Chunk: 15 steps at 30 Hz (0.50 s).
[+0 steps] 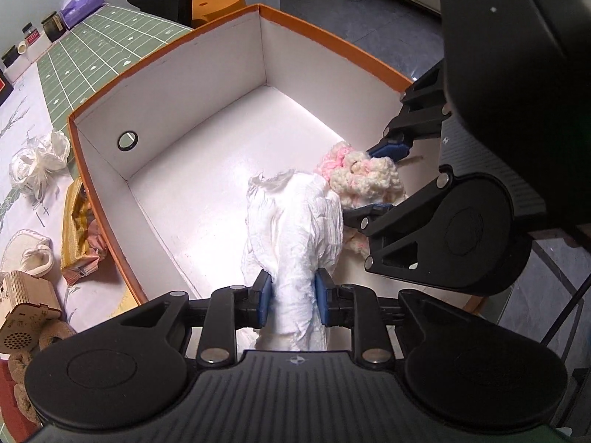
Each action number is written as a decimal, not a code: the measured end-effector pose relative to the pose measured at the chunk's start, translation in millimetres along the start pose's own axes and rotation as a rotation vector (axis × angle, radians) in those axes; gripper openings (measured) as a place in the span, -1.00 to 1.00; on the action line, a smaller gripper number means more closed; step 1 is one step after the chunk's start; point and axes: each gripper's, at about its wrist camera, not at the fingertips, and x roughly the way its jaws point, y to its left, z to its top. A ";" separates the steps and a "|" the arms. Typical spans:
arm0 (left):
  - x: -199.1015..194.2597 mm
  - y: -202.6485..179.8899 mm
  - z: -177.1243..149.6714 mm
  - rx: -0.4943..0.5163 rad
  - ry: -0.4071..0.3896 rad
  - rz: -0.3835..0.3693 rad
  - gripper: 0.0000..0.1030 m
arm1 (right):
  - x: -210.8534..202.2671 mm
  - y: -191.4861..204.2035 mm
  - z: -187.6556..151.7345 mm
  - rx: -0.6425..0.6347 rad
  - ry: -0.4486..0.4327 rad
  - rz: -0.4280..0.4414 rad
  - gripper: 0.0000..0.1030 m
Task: Organize soft objects
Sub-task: 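Open both grippers to drop the bag and hat into the box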
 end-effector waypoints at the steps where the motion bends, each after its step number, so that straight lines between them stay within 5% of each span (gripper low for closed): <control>1: 0.6 1.0 -0.5 -0.008 -0.001 -0.001 -0.47 | 1.1 2.4 -0.1 -0.006 0.002 -0.007 -0.18; 7: -14.7 5.0 -4.2 -0.029 -0.046 0.007 -0.15 | -10.6 10.1 -0.4 -0.011 -0.012 -0.035 -0.07; 15: -52.5 11.4 -13.2 -0.050 -0.172 0.015 0.33 | -47.6 13.7 0.9 -0.024 -0.062 -0.118 0.39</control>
